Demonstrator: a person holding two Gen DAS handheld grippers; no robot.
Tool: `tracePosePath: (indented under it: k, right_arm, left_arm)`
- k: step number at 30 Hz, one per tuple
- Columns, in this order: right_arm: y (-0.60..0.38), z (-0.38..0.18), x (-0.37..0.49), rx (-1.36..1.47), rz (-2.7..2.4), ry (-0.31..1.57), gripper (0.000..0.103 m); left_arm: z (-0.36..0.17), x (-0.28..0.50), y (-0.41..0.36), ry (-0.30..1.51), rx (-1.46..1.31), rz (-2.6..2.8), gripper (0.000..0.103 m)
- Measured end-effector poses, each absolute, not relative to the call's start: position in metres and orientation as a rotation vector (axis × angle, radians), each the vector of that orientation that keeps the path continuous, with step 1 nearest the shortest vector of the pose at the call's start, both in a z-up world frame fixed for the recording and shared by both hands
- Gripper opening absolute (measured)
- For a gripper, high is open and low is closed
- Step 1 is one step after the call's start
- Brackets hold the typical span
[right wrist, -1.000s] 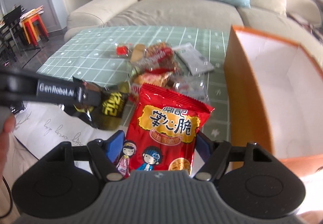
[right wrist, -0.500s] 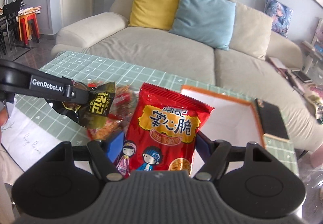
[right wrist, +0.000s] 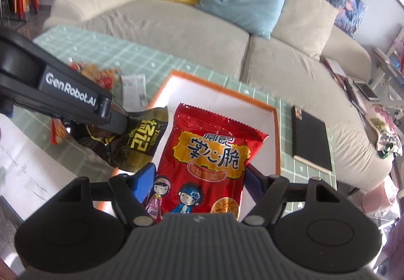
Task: Organize snacks
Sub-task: 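Carry both packets over the orange box and lower them inside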
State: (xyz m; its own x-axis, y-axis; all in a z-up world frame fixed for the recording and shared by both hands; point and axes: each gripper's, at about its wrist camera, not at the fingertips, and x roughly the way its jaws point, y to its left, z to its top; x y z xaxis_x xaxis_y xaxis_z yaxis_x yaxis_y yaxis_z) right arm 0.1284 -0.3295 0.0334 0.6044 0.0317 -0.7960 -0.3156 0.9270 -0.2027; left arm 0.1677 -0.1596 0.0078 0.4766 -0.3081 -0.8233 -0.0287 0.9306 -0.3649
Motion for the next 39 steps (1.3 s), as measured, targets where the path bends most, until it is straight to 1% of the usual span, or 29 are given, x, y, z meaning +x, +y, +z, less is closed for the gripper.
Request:
tracePosePath:
  k: [4, 10, 13, 24, 26, 34, 36, 38, 39]
  right_arm:
    - [-0.343, 0.003, 0.141, -0.331, 0.218, 1.006, 0.072]
    - [-0.354, -0.031, 0.157, -0.337, 0.258, 1.11, 0.072]
    - [-0.355, -0.043, 0.165, -0.344, 0.289, 1.16, 0.072]
    - [-0.37, -0.064, 0.194, -0.26, 0.338, 1.28, 0.072]
    - [-0.373, -0.064, 0.203, -0.265, 0.335, 1.293, 0.072]
    - [-0.357, -0.07, 0.205, -0.269, 0.325, 1.322, 0.072]
    - [-0.356, -0.071, 0.207, -0.272, 0.323, 1.324, 0.072]
    - [-0.355, -0.074, 0.208, -0.279, 0.316, 1.331, 0.072]
    - [-0.354, -0.075, 0.209, -0.28, 0.314, 1.337, 0.072]
  left_arm:
    - [-0.009, 0.178, -0.181, 1.157, -0.352, -0.203, 0.04]
    - [-0.031, 0.193, -0.193, 1.272, -0.344, -0.179, 0.04]
    - [-0.041, 0.2, -0.196, 1.329, -0.348, -0.166, 0.04]
    - [-0.041, 0.219, -0.204, 1.424, -0.307, -0.159, 0.039]
    - [-0.041, 0.22, -0.204, 1.43, -0.307, -0.155, 0.044]
    - [-0.05, 0.219, -0.199, 1.486, -0.381, -0.186, 0.047]
    - [-0.047, 0.218, -0.196, 1.484, -0.401, -0.201, 0.05]
    - [-0.041, 0.216, -0.192, 1.467, -0.406, -0.213, 0.057]
    - [-0.037, 0.215, -0.19, 1.451, -0.401, -0.215, 0.058]
